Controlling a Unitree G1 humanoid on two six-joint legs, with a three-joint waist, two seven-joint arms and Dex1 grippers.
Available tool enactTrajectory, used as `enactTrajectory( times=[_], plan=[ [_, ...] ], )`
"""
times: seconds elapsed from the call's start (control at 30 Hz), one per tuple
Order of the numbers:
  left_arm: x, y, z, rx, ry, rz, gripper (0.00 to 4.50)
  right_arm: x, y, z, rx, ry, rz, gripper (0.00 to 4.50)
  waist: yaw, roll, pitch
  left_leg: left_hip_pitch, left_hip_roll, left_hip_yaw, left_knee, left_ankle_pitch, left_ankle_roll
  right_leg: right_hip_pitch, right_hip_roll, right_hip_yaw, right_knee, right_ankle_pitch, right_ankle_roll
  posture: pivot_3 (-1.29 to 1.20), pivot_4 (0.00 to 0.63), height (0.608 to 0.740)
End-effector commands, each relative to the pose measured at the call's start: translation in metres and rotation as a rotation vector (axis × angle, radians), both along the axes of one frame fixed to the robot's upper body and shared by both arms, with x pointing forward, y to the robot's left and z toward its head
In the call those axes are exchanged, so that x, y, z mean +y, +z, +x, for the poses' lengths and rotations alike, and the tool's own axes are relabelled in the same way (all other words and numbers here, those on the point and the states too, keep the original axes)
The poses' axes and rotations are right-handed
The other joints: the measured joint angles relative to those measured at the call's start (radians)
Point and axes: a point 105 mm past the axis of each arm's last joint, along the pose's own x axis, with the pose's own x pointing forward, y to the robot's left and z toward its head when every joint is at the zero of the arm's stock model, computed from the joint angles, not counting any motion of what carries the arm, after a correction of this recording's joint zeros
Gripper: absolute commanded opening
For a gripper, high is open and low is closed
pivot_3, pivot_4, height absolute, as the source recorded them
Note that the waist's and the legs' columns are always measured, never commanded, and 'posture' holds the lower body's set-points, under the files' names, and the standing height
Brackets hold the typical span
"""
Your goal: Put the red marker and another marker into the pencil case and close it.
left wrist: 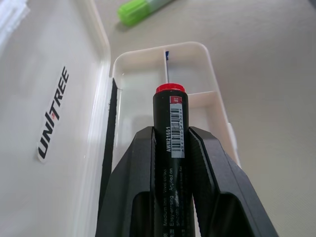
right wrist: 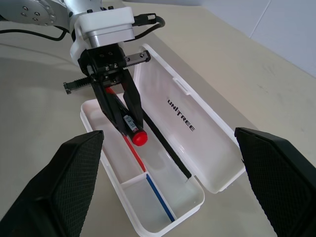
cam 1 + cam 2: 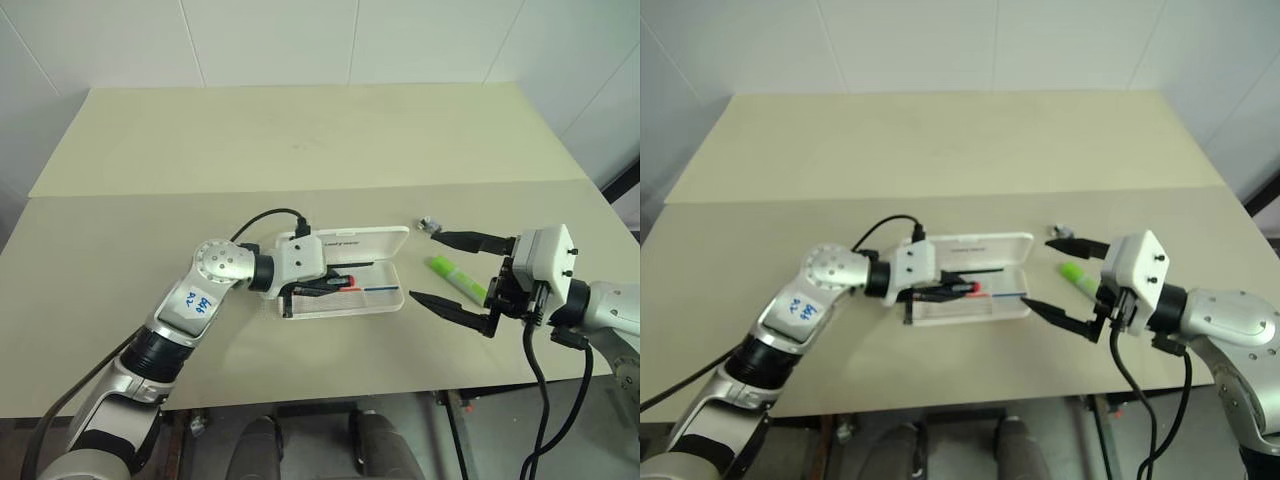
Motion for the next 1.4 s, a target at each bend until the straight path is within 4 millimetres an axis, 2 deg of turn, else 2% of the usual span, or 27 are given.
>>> enactTrajectory(
  times=[0.03, 0.3, 0.6, 0.83, 1.13, 1.33, 1.4],
  plan=[
    [-0.010, 0.004, 0.003, -0.071, -0.008, 0.002, 0.62, 0.008, 0.007, -0.005, -0.030, 0.034, 0.017, 4.50, 0.000, 0.000, 0.000, 0.000, 0.000, 0.000, 0.000, 0.000, 0.000, 0.000, 0.000, 0.000, 0.000, 0.000, 0.000, 0.00, 0.150, 0.740],
    [-0.018, -0.005, 0.010, -0.113, 0.006, 0.012, 0.62, 0.009, 0.007, -0.007, -0.029, 0.026, 0.031, 4.50, 0.000, 0.000, 0.000, 0.000, 0.000, 0.000, 0.000, 0.000, 0.000, 0.000, 0.000, 0.000, 0.001, 0.000, 0.001, 0.00, 0.150, 0.740],
    [-0.016, -0.012, 0.017, -0.136, 0.032, 0.027, 0.62, 0.011, 0.007, -0.008, -0.031, 0.014, 0.045, 4.50, 0.001, 0.000, 0.000, 0.000, 0.000, 0.000, 0.001, 0.000, 0.000, 0.000, 0.000, 0.000, 0.001, 0.001, 0.003, 0.00, 0.150, 0.740],
    [-0.021, -0.007, 0.016, -0.120, 0.023, -0.017, 2.98, 0.011, 0.006, -0.008, -0.028, 0.014, 0.049, 4.50, 0.001, 0.000, 0.000, 0.001, 0.000, 0.000, 0.001, 0.000, 0.001, 0.000, 0.000, 0.000, 0.004, 0.001, 0.002, 0.00, 0.150, 0.740],
    [-0.023, -0.001, -0.001, -0.037, -0.035, -0.072, 2.98, 0.012, 0.003, -0.005, -0.019, 0.021, 0.056, 4.50, 0.000, 0.000, 0.000, 0.001, 0.000, 0.000, 0.001, 0.000, 0.001, 0.000, 0.000, 0.000, 0.004, 0.001, 0.002, 0.00, 0.150, 0.740],
    [-0.021, 0.004, -0.019, 0.032, -0.130, -0.122, 2.98, 0.009, 0.001, 0.000, 0.003, 0.013, 0.081, 4.50, -0.001, 0.000, 0.000, 0.001, 0.000, 0.000, 0.001, 0.000, 0.001, 0.000, 0.000, 0.000, 0.005, 0.001, 0.002, 0.00, 0.150, 0.740],
    [-0.021, 0.006, -0.025, 0.057, -0.154, -0.141, 3.56, 0.007, -0.001, 0.002, 0.017, 0.000, 0.093, 4.50, -0.001, 0.000, 0.000, 0.001, 0.000, 0.000, 0.001, 0.000, 0.001, 0.000, 0.000, 0.000, 0.005, 0.001, 0.002, 0.00, 0.150, 0.740]
  ],
)
